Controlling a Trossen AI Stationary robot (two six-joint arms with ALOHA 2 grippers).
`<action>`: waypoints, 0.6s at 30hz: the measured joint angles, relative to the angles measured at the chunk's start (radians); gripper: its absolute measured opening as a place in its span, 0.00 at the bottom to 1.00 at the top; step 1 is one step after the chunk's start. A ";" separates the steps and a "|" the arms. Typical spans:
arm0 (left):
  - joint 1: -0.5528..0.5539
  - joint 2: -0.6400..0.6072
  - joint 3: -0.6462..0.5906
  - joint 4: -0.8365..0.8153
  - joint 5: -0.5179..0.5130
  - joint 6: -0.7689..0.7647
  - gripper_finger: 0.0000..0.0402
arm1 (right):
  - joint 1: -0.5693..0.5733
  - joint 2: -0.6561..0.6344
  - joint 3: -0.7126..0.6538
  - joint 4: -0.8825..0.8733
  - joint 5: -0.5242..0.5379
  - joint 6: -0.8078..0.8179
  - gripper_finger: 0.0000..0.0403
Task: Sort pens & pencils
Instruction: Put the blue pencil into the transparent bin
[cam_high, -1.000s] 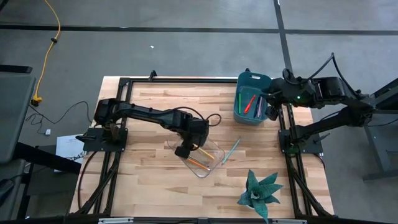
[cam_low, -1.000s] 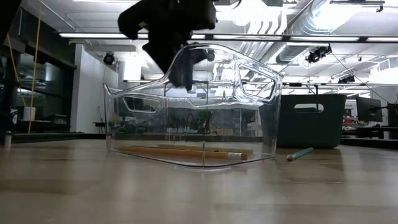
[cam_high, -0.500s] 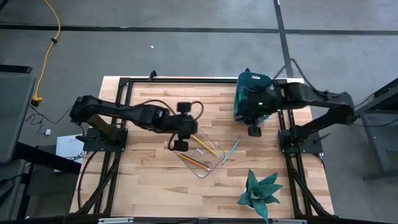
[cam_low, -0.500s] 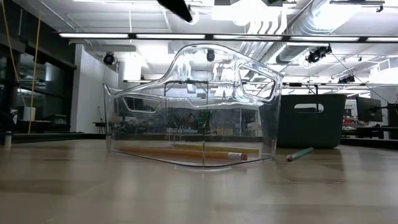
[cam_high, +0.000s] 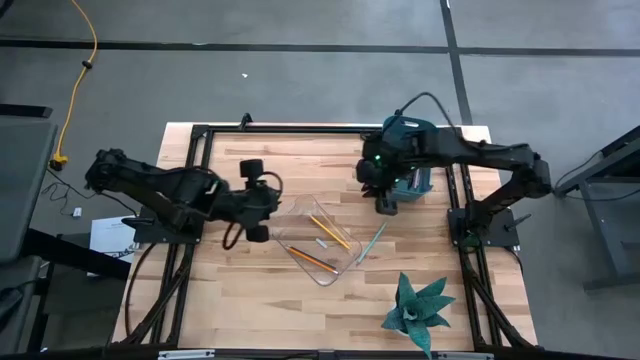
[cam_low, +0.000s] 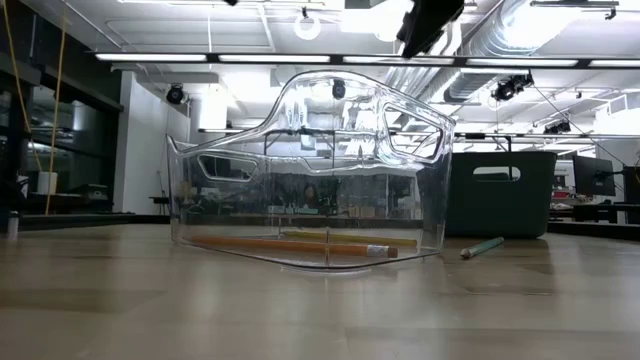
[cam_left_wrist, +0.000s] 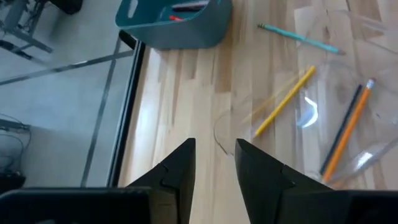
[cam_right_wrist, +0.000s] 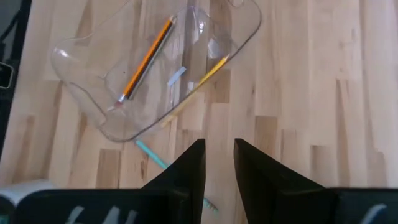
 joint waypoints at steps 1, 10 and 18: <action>-0.008 -0.017 -0.018 -0.002 0.000 -0.013 0.25 | 0.004 0.004 -0.025 0.032 -0.008 0.006 0.19; -0.074 -0.131 -0.155 0.008 -0.002 -0.140 0.25 | 0.047 -0.044 -0.390 0.247 -0.081 0.139 0.19; -0.078 -0.142 -0.206 0.012 -0.001 -0.210 0.25 | 0.087 -0.056 -0.532 0.271 -0.057 0.107 0.19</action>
